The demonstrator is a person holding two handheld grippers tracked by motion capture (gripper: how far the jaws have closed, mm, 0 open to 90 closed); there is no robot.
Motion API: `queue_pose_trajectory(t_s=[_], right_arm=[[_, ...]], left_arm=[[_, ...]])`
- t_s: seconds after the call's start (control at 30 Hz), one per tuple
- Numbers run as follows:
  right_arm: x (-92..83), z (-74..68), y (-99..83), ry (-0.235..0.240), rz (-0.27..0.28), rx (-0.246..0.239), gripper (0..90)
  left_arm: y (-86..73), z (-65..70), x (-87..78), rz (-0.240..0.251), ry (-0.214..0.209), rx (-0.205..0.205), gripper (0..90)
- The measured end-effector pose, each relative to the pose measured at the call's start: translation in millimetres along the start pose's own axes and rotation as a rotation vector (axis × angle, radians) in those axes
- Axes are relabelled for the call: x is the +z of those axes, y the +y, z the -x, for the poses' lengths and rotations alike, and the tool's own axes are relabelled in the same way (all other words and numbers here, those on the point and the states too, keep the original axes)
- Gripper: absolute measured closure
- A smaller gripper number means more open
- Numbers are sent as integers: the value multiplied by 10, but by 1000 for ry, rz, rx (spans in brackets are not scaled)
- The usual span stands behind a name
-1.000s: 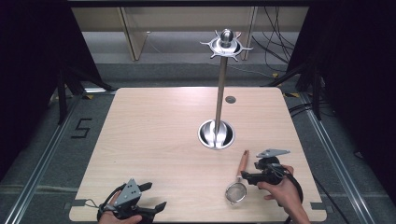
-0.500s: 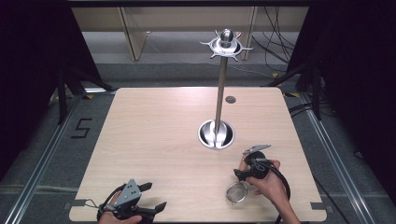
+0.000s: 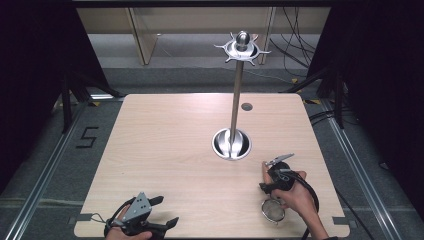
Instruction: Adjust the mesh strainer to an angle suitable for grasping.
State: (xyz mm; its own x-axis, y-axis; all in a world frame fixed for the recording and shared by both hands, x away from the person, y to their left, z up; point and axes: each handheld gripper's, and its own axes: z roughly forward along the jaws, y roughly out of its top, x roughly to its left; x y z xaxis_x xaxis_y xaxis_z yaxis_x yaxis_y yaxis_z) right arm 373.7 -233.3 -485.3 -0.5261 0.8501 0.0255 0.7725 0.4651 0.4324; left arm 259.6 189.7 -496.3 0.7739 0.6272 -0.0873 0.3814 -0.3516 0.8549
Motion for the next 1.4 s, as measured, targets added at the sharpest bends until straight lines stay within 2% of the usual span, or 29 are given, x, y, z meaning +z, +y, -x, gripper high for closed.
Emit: queue_pose_trajectory(t_s=[0.03,0.07,0.1,0.13,0.17,0.2,0.3,0.37,0.53,0.57,0.6,0.63,0.73,0.87,0.9,0.93,1.1,1.17,1.3,1.37,1.4], right_arm=[[2,16,2,-1,8,-21,501],[-9,16,13,13,-13,-35,543],[-9,16,13,13,-13,-35,543],[-12,30,21,12,-16,-60,558],[-17,34,28,28,-31,-64,576],[-16,66,42,32,-38,-92,606],[-19,93,59,42,-53,-94,619],[-22,108,80,48,-73,-106,635],[-34,89,110,31,-119,-149,671],[-24,103,122,27,-108,-208,679],[-27,78,132,6,-115,-239,683],[-23,66,135,2,-125,-227,683],[-18,70,147,5,-121,-241,683],[-11,89,175,14,-133,-216,679],[-10,61,174,21,-148,-179,679],[-3,87,187,17,-138,-219,679],[4,112,197,40,-139,-207,682],[1,105,200,32,-147,-199,683],[7,112,205,31,-134,-224,685],[-41,107,197,34,-123,-187,686],[-41,107,197,34,-123,-187,686]], left_arm=[[2,-1,0,-2,2,2,148],[-8,23,10,6,-1,-40,148],[-8,23,10,6,-1,-40,147],[-7,19,11,8,-6,-34,147],[-4,6,10,8,-5,-17,148],[-5,6,15,12,-6,-23,148],[-6,-4,14,8,0,-15,148],[-11,13,16,9,1,-48,148],[-11,16,14,10,-2,-49,148],[-9,8,15,12,-7,-31,148],[-8,2,16,13,-9,-22,148],[-8,2,16,13,-9,-22,148],[-6,-4,14,6,-4,-12,148],[-6,-5,15,7,-3,-13,148],[-6,-5,14,6,-4,-12,148],[-7,-5,14,6,-4,-14,148],[-8,4,14,2,-9,-15,148],[-7,19,26,22,-10,-31,148],[-3,8,8,8,-8,-21,148],[1,9,0,8,-13,-17,148],[1,9,0,8,-13,-17,148]])
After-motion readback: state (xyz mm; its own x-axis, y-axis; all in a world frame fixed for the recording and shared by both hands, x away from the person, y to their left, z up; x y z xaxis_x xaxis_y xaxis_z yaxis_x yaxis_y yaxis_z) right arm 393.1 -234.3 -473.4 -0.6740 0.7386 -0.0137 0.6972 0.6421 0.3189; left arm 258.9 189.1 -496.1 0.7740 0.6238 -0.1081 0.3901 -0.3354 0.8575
